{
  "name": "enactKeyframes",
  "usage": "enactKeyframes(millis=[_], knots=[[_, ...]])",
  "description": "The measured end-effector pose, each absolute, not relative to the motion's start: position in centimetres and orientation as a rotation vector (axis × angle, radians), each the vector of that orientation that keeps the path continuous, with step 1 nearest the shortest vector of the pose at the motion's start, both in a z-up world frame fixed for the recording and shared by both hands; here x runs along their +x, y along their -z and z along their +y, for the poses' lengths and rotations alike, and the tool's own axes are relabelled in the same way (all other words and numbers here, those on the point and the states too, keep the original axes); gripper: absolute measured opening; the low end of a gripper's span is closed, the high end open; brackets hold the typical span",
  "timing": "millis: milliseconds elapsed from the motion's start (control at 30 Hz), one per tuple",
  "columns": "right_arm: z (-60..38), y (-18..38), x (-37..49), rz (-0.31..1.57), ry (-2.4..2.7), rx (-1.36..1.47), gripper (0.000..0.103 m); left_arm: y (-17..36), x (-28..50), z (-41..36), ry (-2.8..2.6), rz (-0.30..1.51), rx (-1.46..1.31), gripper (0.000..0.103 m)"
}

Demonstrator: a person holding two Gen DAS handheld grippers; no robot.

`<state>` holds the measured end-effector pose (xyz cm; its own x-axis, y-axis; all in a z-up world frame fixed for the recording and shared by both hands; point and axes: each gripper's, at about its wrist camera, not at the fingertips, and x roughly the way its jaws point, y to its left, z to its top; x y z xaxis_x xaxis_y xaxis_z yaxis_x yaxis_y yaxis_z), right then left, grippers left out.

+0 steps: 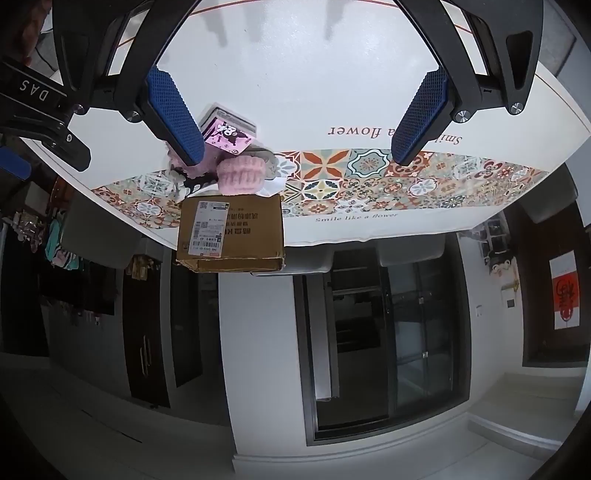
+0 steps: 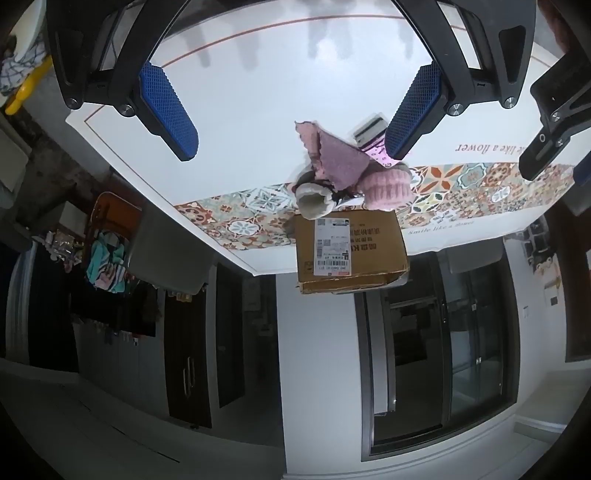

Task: Organize soft objects

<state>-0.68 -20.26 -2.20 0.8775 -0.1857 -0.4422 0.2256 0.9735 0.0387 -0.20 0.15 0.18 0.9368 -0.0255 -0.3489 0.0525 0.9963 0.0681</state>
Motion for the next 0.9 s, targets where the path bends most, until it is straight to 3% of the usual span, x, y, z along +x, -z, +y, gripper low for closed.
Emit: enactKeyframes(millis=[900], knots=[[-20.55,1.92,-0.88,0.441,0.22,0.094,0.103,0.0,-0.29,-0.14,0.044,0.355,0.078,0.103]])
